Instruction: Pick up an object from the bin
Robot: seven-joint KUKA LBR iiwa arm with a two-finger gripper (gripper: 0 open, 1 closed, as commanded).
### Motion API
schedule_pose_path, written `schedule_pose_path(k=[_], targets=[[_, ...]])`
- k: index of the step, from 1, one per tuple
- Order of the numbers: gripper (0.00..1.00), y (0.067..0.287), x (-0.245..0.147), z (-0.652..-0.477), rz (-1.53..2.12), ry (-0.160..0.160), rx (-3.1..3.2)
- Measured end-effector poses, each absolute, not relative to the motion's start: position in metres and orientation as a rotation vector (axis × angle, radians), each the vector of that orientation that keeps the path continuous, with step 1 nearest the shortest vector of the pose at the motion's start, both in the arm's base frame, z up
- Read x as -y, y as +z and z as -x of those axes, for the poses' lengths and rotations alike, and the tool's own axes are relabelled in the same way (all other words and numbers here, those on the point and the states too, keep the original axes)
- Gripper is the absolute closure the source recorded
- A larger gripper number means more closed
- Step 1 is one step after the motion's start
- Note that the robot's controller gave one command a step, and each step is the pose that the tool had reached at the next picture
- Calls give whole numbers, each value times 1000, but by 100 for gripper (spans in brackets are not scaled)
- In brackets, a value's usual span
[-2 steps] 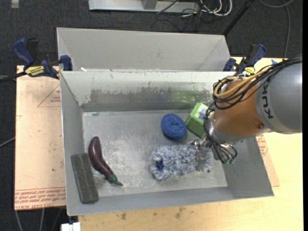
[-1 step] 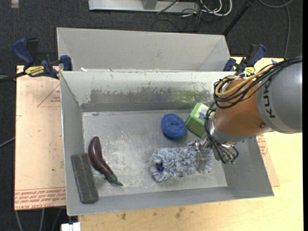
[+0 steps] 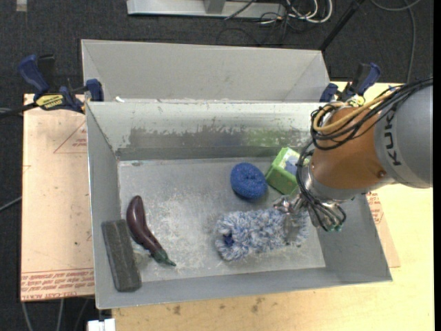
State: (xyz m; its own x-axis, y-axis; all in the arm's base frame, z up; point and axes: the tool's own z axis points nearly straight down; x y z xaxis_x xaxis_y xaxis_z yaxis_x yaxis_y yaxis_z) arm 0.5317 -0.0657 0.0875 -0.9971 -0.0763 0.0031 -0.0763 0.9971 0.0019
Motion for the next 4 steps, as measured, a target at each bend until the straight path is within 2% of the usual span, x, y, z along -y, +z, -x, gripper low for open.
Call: schedule_pose_path(k=[3, 4], targets=[[100, 149, 65, -533, -119, -1, 3142], [100, 160, 65, -534, -119, 0, 3145]])
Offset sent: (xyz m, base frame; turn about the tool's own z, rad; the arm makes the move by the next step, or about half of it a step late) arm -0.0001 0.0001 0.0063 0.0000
